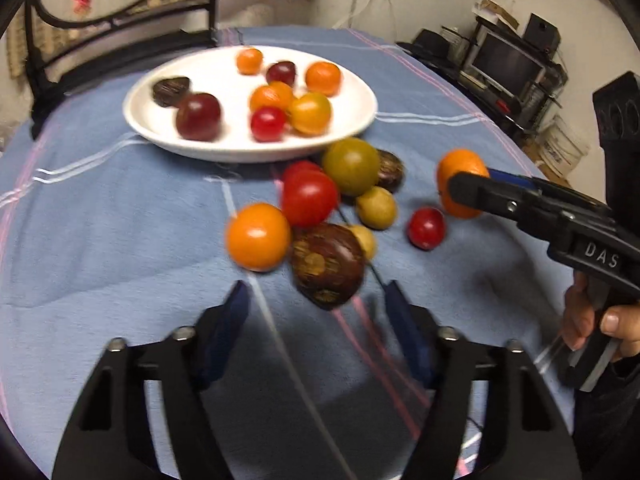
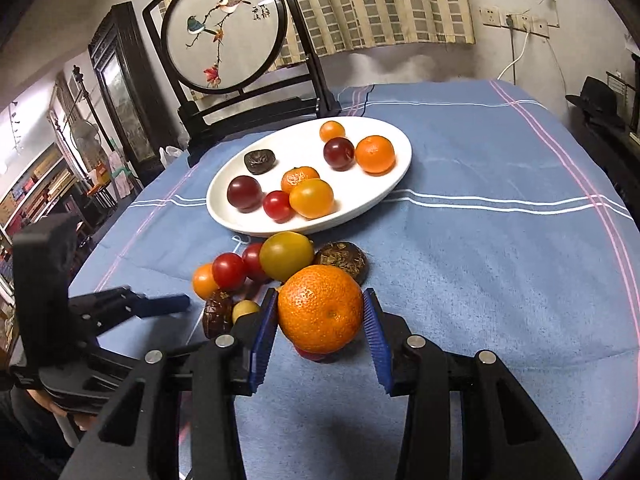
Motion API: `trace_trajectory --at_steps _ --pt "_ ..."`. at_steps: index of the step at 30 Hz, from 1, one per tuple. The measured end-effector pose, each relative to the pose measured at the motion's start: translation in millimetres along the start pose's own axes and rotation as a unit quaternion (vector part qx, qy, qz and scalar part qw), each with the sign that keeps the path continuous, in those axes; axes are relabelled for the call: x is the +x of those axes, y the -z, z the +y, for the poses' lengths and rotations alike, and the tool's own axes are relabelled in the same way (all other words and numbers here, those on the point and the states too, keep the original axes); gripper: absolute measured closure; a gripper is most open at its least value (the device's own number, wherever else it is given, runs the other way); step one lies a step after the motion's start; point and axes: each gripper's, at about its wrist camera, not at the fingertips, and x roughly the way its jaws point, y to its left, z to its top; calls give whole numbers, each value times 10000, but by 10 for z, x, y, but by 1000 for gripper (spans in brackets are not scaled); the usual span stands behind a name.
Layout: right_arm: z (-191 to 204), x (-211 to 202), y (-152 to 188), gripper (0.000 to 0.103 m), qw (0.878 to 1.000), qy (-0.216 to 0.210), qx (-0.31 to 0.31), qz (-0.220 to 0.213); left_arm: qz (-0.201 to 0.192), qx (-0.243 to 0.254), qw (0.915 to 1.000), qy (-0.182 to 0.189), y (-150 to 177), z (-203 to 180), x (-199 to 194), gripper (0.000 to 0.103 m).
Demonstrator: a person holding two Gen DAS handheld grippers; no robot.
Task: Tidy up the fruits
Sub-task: 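Grasp another orange with the right tool while the left tool reaches toward a brown fruit, then place the brown fruit on the plate with the left tool while the right tool places its orange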
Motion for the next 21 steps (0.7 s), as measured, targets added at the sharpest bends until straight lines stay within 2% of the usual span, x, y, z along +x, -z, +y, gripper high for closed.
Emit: trace_trajectory --at_steps 1,7,10,12,17,21 --pt "4 -4 6 60 10000 1 -15 11 61 -34 9999 94 -5 -11 36 47" --pt "86 -28 16 60 9998 -128 -144 -14 -80 -180 9998 78 -63 -33 91 48" --pt "108 -54 28 60 9996 -187 -191 -34 -167 -253 9995 48 -90 4 108 56" --pt "106 -61 32 60 9996 -210 -196 -40 -203 -311 9992 175 -89 28 83 64" --pt "78 -45 31 60 9998 -173 -126 -28 -216 -245 9994 151 -45 17 34 64" --pt "42 -23 38 60 9999 -120 -42 -31 -449 -118 9987 221 -56 -37 -160 64"
